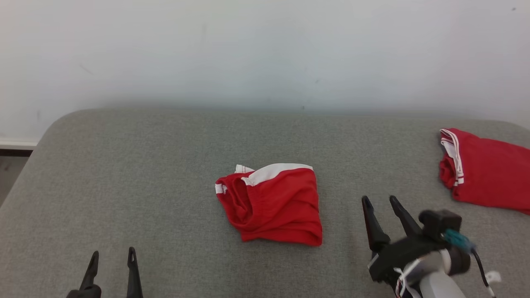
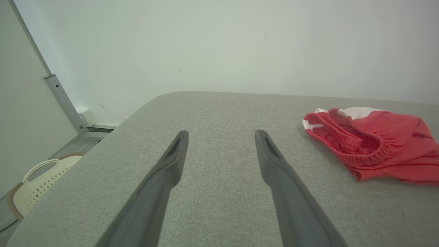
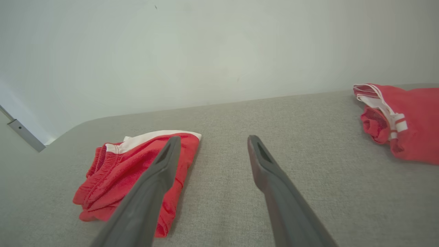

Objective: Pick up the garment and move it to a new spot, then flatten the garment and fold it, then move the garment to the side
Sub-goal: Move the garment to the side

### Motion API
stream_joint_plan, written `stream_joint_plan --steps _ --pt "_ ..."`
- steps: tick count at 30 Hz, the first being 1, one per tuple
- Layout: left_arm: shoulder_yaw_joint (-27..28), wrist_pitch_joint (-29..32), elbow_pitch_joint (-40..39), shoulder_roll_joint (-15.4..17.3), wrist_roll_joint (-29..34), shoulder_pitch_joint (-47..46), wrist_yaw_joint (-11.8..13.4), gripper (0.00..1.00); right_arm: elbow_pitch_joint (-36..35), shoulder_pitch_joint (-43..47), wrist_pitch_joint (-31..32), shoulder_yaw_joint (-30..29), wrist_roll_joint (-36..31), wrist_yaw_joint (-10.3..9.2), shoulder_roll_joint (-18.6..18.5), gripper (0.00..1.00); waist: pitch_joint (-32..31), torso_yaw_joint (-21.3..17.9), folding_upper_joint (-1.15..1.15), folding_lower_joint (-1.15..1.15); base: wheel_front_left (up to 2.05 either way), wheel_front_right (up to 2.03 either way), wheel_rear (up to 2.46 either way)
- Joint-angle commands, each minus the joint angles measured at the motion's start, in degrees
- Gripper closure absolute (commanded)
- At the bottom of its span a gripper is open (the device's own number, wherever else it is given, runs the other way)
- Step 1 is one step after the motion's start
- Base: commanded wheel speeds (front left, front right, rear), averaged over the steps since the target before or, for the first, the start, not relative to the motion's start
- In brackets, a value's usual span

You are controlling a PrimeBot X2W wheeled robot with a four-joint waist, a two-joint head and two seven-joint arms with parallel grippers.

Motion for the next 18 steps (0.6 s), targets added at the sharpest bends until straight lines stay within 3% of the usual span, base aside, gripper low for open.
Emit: stream_joint_plan --steps 1,8,18 --pt "-0.11 -0.21 0.15 -0.24 -0.37 -0.57 0.06 0.00 1.30 -1.42 0.11 0.26 0.57 -0.15 0.02 0.00 0.44 0.77 0.00 -0.01 0.00 0.00 0.00" --pt "-1.65 -0.68 1.83 -1.17 -0.59 -2.24 -0.62 0.00 18.46 -14.86 1.59 4.58 3.16 -0.15 0.01 0.00 1.34 3.64 0.00 -0.01 0.00 0.00 0.00" --pt "-2.97 -2.28 6.01 -1.63 -1.46 -5.39 -2.33 0.00 41.30 -27.53 2.35 5.48 9.80 -0.15 0.03 0.00 2.99 7.42 0.00 -0.01 0.00 0.00 0.00"
